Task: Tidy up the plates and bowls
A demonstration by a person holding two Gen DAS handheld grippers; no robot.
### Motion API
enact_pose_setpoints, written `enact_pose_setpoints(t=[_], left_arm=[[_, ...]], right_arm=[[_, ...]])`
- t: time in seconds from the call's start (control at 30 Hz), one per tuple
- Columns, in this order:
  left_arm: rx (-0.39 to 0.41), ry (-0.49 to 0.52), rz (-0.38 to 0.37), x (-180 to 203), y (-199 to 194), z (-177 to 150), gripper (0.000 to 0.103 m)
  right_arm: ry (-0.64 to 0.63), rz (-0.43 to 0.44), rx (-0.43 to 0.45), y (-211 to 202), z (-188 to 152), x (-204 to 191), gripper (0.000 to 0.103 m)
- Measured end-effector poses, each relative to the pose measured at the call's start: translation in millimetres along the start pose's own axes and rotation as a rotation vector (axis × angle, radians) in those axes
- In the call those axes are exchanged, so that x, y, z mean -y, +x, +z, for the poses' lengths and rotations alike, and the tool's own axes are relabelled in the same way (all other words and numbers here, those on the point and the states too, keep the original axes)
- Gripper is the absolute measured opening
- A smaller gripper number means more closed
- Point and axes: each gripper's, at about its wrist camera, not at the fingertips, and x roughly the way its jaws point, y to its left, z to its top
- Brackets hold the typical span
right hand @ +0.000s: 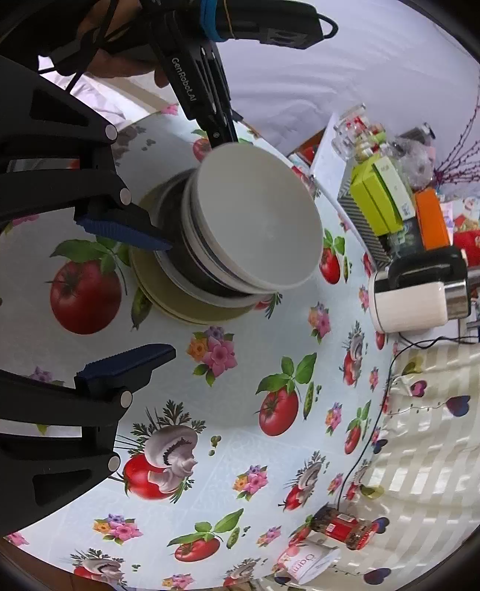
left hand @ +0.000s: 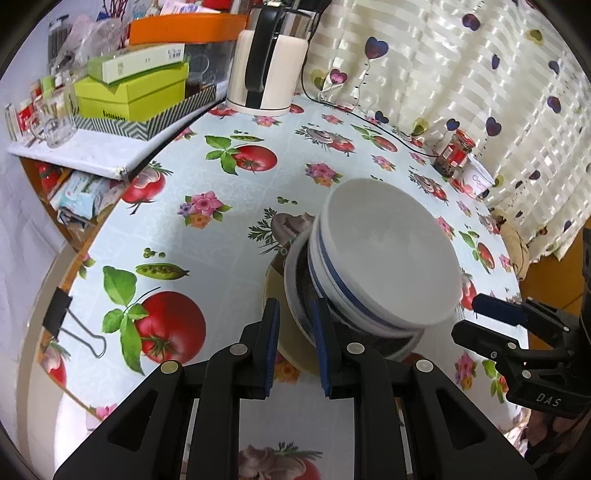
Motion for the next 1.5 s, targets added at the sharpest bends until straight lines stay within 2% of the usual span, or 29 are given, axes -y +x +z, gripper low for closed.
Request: enact_pose_setpoints(t=[0.33,0.83,1.27,1.5], left_arm=[[0.022,0.08,0.013,24.1,-20.2,-23.8,0.019],[0.022,0.088,0.034,29.6,-26.3,-36.9,0.019],[-0.009,0.083,0.059,28.4,-9.1,-41.1,0.019],[-0.002,0.101,0.086,32.2,-8.8,-42.1,0.019]], right_arm=[[-0.046,-0.001,0.017,-12.2,-19.0,-18.0,0.064],[-0.104,-0.004,0.047,-25.0,-31.2,-40.2,0.074],[-0.09,-0.013,0.031,-13.8,-32.1,-34.8,0.076],[-0.09,-0.013,0.029,-10.1,-32.8,-33.0,0.077]])
